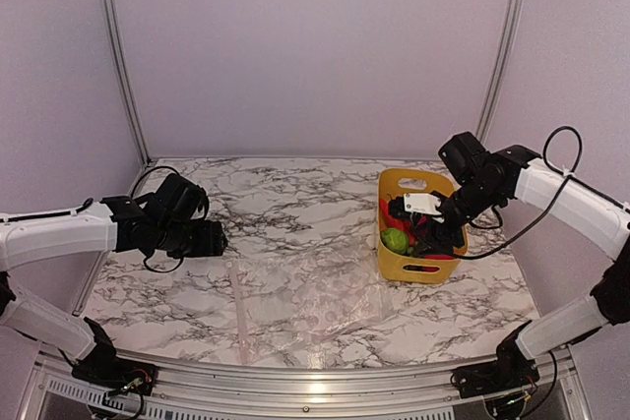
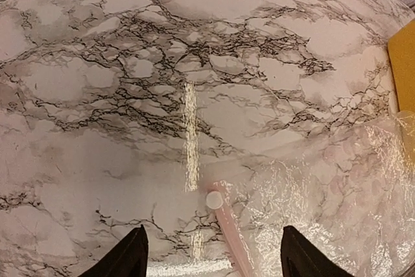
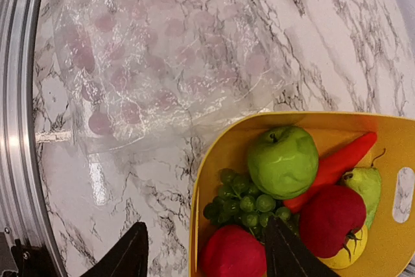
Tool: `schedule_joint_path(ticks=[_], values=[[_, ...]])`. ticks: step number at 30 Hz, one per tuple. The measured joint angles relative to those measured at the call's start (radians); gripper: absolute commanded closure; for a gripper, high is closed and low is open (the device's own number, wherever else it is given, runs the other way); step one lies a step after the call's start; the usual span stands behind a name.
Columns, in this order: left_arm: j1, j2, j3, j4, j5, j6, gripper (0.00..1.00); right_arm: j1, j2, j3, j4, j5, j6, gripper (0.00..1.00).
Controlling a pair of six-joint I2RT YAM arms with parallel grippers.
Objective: Place the food in the zip-top bag and seal the zipper
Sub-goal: Adjust the bin at the center of the board.
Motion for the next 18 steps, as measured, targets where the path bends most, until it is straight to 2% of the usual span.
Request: schedule_joint_path(ticks=[4,9,12,18], values=[[0.0,-0.057,-0.094,0.026,0.079,-0.026,0.33,0.0,0.01,0.109,0.032,-0.074,0.11,0.42],[0.0,-0.089,-0.177,0.063,0.179,-0.085,0.41,-0.002,0.056,0.121,0.133,-0.105,0.274,0.41],[0.0,-0.088,-0.199,0.085,0.225,-0.123,0.47,-0.011,0.096,0.11,0.234,-0.043,0.428,0.38],[-0.012,-0.029,-0.212,0.145,0.288,-0.169,0.51,-0.084,0.173,0.077,0.364,0.027,0.703,0.43]])
